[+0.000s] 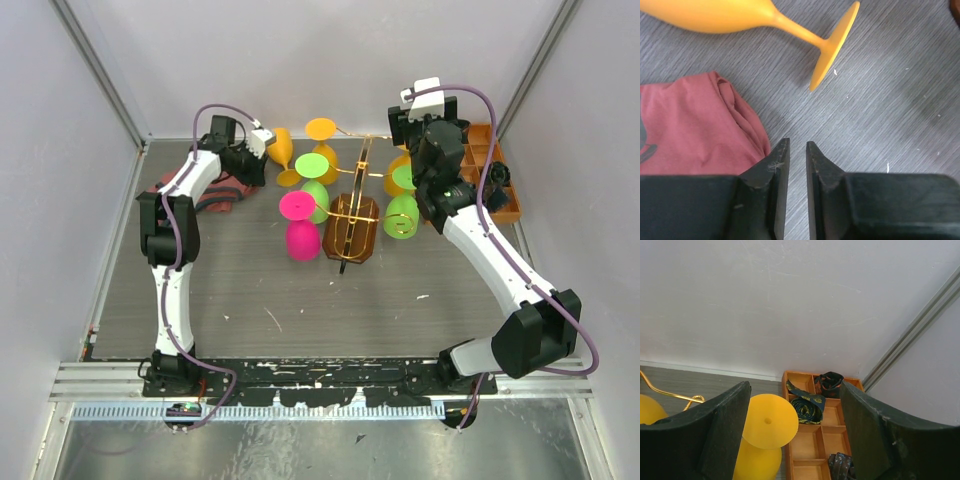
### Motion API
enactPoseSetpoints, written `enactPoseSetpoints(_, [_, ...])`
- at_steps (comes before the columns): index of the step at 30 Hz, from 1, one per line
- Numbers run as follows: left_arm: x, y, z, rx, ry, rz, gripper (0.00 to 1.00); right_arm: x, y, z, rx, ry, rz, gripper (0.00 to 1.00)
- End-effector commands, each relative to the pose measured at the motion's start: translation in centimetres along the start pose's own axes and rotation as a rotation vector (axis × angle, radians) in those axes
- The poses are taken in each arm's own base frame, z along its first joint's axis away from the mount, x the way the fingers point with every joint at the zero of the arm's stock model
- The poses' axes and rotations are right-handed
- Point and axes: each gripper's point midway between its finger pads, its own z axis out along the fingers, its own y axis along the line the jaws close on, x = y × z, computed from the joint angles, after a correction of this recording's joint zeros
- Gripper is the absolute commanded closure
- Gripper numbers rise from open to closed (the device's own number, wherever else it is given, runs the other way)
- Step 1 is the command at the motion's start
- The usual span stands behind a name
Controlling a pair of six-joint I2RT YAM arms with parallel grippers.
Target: Place the wine glass upside down on the wine glass rack
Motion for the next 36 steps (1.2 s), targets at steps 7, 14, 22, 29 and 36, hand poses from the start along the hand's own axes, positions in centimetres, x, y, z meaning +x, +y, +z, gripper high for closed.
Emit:
enactPoseSetpoints(7, [-2.6, -2.9, 0.0, 0.121, -0.141, -0.047, 0.57, -2.4, -1.4, -0.7, 0.031, -0.063, 0.029, 0.22])
enactPoseSetpoints(14, [-5.0, -3.8, 1.3, 0.159, -0.313, -0.088, 0.46, -3.0, -0.9, -0.5, 0.008, -0.084, 0.053, 0.22])
enactPoseSetpoints(22, [-7.3, -4.0, 2.9, 0.132, -0.419, -0.058, 0.42, -3.2, -0.8, -0.3, 0.0, -0.087, 0.044, 0.22])
enactPoseSetpoints(29, [-7.7, -3.5, 4.4, 0.086, -0.423, -0.041, 0.41, -3.1, -0.8, -0.3, 0.001, -0.083, 0.031, 0.22])
enactPoseSetpoints(36, [-6.5, -3.6, 5.6, 0.08, -0.378, -0.032, 0.43, -3.0, -0.8, -0.2, 0.002, -0.079, 0.017, 0.22])
